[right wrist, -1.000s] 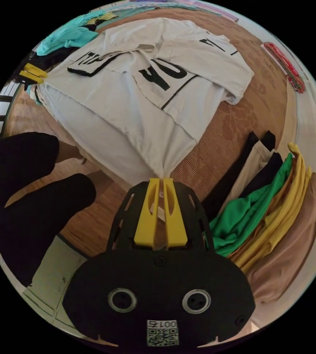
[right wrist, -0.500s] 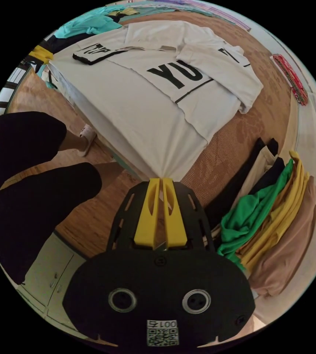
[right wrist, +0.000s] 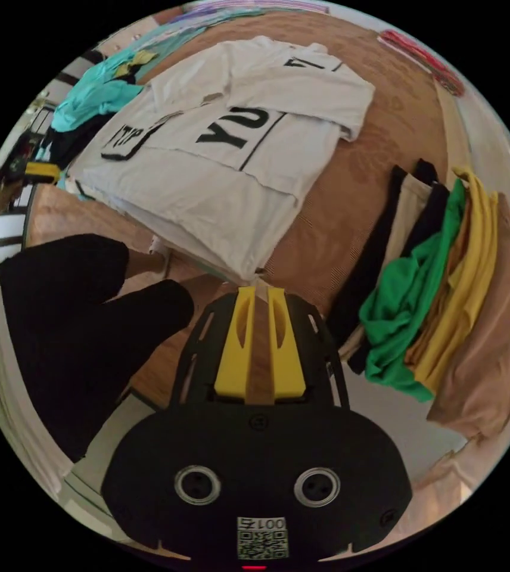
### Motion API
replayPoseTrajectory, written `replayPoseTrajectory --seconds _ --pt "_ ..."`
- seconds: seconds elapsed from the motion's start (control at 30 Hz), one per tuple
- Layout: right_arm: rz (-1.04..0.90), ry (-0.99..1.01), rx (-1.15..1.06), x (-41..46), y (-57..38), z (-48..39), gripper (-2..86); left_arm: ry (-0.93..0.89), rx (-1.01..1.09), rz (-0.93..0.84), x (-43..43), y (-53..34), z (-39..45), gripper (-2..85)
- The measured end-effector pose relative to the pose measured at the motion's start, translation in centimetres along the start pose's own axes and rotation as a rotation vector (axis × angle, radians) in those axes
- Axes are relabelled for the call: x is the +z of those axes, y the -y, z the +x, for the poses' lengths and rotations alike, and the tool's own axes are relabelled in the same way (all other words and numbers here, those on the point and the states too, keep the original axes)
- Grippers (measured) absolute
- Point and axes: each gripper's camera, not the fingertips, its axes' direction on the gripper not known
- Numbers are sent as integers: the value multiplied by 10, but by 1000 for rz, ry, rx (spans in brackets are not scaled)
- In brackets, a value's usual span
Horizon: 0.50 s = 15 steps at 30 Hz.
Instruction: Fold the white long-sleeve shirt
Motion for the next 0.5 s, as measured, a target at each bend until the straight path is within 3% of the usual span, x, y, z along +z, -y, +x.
replayPoseTrajectory --seconds 0.13,0.37,0.5 --pt "145 77 219 -10 4 42 91 -301 -147 155 -13 -6 -53 62" --pt "102 226 338 32 5 65 137 -519 -313 228 -22 -10 -105 80" --pt "95 221 403 30 0 76 117 -578 -303 164 -24 -17 -131 60"
